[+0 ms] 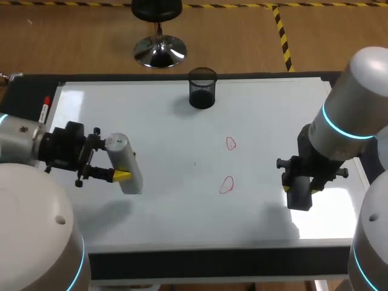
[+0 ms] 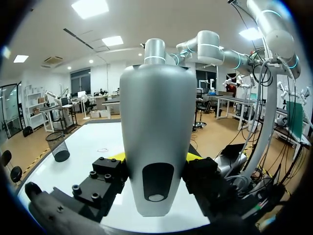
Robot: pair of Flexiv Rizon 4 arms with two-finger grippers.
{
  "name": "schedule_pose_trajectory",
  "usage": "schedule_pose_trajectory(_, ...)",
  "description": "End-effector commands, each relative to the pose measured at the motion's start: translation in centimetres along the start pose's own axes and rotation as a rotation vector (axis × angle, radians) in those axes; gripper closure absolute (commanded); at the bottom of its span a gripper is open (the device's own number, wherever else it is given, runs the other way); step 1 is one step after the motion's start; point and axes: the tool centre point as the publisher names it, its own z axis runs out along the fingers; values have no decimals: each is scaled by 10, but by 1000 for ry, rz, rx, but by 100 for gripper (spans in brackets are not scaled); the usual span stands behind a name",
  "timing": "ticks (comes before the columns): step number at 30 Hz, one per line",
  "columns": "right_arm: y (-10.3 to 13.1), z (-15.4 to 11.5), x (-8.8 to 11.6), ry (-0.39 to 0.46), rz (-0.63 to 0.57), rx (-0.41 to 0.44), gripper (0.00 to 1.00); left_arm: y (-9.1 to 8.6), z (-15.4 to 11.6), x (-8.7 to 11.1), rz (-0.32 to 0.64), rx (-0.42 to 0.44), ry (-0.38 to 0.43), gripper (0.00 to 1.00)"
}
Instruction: Pick up the inspection probe, press it on each red-marked spot on the whiteboard one by one, put down the probe, pick up the eraser, and wipe off all the red marks.
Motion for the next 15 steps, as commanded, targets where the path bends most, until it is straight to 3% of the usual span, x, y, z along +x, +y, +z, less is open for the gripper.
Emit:
schedule_pose_trajectory(1,-1,-1,-1,2,-1,-1,100,0,22,3,4,0,9,100)
schedule_pose_trajectory(15,-1,-1,-1,2,-1,-1,100,-18,76,13,24,21,62,100)
